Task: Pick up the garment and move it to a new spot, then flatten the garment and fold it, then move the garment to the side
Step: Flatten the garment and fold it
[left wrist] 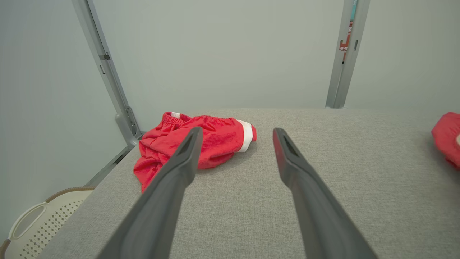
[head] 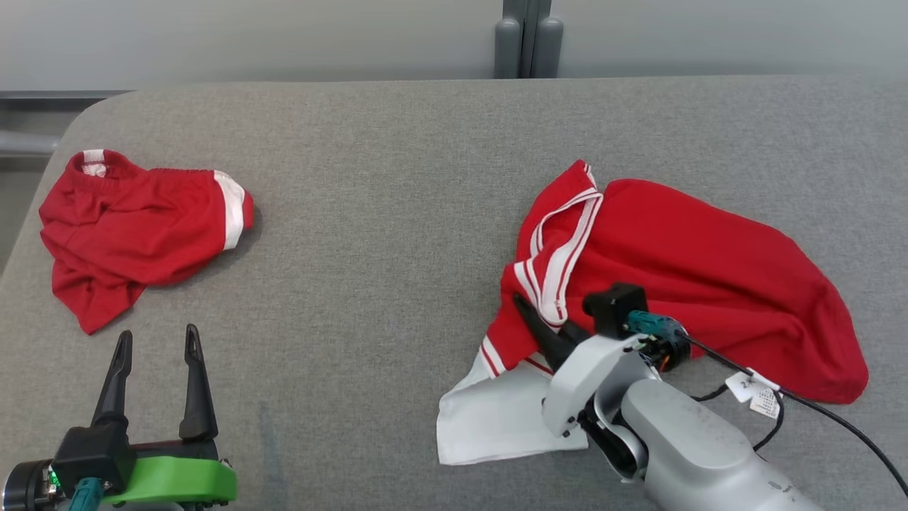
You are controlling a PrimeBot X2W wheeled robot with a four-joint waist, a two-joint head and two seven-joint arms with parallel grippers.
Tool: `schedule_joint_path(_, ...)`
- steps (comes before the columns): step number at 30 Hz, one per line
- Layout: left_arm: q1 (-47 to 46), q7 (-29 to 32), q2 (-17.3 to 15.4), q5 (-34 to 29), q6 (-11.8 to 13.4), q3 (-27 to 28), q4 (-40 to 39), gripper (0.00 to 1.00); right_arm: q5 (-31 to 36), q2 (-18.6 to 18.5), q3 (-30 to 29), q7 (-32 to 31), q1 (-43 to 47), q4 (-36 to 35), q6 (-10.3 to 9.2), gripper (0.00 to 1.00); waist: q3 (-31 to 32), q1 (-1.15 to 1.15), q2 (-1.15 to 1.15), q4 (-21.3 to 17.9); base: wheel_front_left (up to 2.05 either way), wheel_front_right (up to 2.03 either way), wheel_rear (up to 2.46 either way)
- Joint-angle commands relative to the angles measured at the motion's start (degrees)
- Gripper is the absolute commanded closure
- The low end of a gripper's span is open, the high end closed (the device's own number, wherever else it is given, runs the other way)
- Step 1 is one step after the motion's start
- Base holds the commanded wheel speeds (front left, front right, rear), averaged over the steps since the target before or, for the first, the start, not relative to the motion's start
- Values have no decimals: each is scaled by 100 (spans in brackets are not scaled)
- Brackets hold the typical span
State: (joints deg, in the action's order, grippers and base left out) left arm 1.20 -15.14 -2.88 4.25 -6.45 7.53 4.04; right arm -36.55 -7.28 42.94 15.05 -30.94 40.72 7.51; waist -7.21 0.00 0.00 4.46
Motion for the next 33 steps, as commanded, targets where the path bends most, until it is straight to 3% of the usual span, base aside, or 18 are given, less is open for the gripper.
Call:
schedule_joint_path(1,-111,1,-2,36,38,-2,-11,0,175,87,27,15,-97,18,-3,100,-27,0,0,42,0,0,0)
schedule_joint_path(9,-194,1,-3,105,42,-106,35,0,611,407,446,17,-518,424,-4,100,-124,0,0,237,0,0,0)
schedule_joint_path(14,-247,1,-3,134,51,-179,70,0,277,442,1102,16,-515,251,-2,100,-206,0,0,325,0,0,0)
schedule_joint_path(15,-263,1,-3,134,53,-185,81,0,227,436,1221,17,-516,228,-2,65,-220,0,0,329,0,0,0)
schedule_joint_path(16,-282,1,-3,132,55,-196,90,0,174,429,1306,17,-535,194,-3,9,-232,0,0,332,0,0,0)
schedule_joint_path(17,-308,1,-3,144,66,-213,93,0,129,423,1372,17,-561,183,-3,0,-245,0,0,332,0,0,0)
schedule_joint_path(23,-331,1,-3,123,79,-188,84,0,286,425,1227,18,-585,109,-3,0,-255,0,0,173,0,0,0)
schedule_joint_path(28,-207,1,-4,97,100,-106,40,0,845,429,543,17,-287,5,-3,0,-188,0,0,-65,0,0,0)
schedule_joint_path(33,-150,1,-5,59,71,-36,19,0,1327,204,-219,17,53,-298,-3,0,-138,0,0,-272,0,0,0)
